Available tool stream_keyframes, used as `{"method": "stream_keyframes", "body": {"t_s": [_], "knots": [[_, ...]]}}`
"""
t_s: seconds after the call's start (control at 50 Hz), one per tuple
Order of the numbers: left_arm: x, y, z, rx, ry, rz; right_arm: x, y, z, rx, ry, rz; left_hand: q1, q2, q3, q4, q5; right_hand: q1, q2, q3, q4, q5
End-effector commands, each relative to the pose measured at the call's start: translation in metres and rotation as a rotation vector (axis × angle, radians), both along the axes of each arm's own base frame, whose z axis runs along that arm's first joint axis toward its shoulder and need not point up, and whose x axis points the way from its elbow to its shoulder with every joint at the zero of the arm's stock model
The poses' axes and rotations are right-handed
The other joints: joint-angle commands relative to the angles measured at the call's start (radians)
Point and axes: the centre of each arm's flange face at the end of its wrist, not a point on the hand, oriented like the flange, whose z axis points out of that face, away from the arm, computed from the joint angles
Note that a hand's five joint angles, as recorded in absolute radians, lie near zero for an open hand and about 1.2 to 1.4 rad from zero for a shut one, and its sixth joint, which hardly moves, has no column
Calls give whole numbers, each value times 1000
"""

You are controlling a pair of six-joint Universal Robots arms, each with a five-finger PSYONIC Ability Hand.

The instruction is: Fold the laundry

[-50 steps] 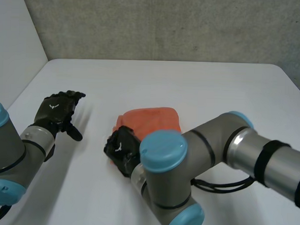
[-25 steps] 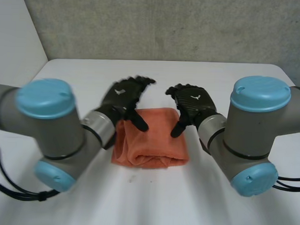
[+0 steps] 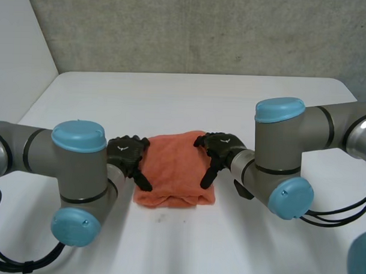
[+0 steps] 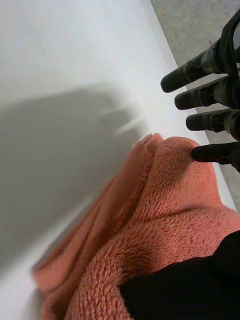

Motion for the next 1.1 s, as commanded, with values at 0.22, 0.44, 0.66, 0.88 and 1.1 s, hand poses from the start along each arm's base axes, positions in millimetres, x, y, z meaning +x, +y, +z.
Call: {"method": "stream_keyframes", "body": {"t_s": [0.22,0.44,0.66,0.88,1.1], "knots": [[0,5,121,-275,161,-18,-14,-1,115,-239,-132,-79,29,12,11,18,1,-31,-50,-41,-59,-61],[54,3,217,-246,374,42,-99,-3,206,-523,-212,-344,20,3,2,9,-7,-31,-50,-41,-59,-61],[64,7,227,-210,439,-11,-113,0,195,-487,-141,-315,5,-11,-13,-6,-22,-31,-50,-41,-59,-61],[61,11,218,-179,432,-18,-115,8,183,-468,-128,-304,-7,-23,-25,-17,-34,-31,-50,-41,-59,-61],[61,23,226,-204,449,-34,-115,9,181,-472,-129,-304,-21,-38,-39,-32,-49,-31,-50,-41,-59,-61]]}}
